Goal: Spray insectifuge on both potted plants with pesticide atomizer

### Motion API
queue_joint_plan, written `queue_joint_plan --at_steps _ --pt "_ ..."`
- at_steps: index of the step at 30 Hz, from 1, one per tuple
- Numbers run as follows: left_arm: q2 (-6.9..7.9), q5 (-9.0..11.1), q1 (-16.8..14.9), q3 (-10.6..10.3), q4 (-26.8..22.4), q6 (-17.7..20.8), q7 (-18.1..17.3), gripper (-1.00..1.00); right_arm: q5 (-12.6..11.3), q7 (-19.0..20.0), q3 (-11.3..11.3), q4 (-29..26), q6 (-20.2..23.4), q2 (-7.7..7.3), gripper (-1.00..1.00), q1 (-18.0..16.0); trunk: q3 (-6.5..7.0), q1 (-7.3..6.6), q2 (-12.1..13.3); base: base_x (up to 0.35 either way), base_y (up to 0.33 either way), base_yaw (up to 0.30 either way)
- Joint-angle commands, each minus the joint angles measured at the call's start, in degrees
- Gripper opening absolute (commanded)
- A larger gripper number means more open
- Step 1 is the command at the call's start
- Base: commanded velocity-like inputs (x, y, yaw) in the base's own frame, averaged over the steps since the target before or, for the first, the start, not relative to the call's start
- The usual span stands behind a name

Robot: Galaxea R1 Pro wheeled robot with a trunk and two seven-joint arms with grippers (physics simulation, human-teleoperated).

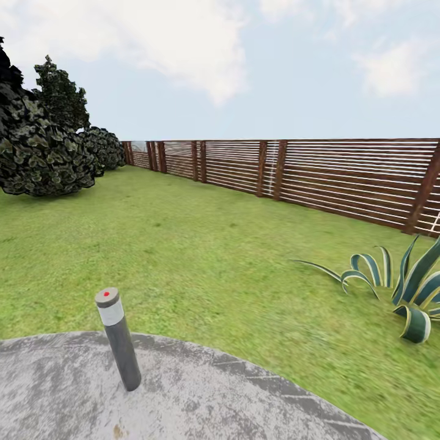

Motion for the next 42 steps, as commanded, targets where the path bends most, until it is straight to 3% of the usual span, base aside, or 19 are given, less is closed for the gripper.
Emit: queue_joint_plan --at_steps 1,6,13,28,29,33,35,42 --pt "-0.33 0.12 0.17 0.03 -0.33 0.00 -0.33 1.00 -0.11 0.22 0.02 -0.33 -0.33 0.33 1.00 -0.09 -0.03 0.00 -0.02 0.000 0.000 0.000" --pt "-0.11 0.17 0.17 0.09 0.02 0.20 -0.01 1.00 0.00 -0.15 0.08 -1.50 0.01 1.88 1.00 -0.09 -0.03 0.00 -0.02 0.000 0.000 0.000" --pt "0.55 0.23 0.00 0.32 0.45 -0.61 0.08 1.00 0.06 -0.23 0.09 -1.61 -0.55 1.63 1.00 -0.09 -0.03 0.00 -0.02 0.000 0.000 0.000" --pt "0.51 -0.09 -0.75 0.23 -4.40 -2.29 0.67 1.00 0.00 -0.35 -0.36 -5.82 -5.37 -2.84 1.00 -0.11 -0.03 0.00 -0.02 0.000 0.000 0.000" --pt "0.52 -0.31 -1.14 0.15 -19.67 -7.80 0.64 1.00 0.00 -0.35 -0.41 -17.76 -17.77 -4.48 1.00 -0.26 -0.03 0.00 -0.02 0.000 0.000 0.000" --pt "0.53 -0.50 -2.72 -0.08 -19.99 -13.69 0.60 1.00 0.00 -0.35 -0.51 -24.18 -18.02 -4.71 1.00 -0.59 -0.03 0.00 -0.02 0.000 0.000 0.000" --pt "0.53 -0.52 -4.14 -0.14 -20.07 -14.65 0.53 1.00 -0.03 -0.35 -0.52 -26.47 -19.06 -4.72 1.00 -0.77 -0.03 0.00 -0.02 0.000 0.000 0.000" --pt "0.36 -0.26 -8.39 -1.49 -20.05 -17.94 -0.02 1.00 -0.06 -0.22 -0.48 -29.29 -28.06 -4.70 1.00 -0.88 -0.03 0.00 -0.02 0.000 0.000 0.000"
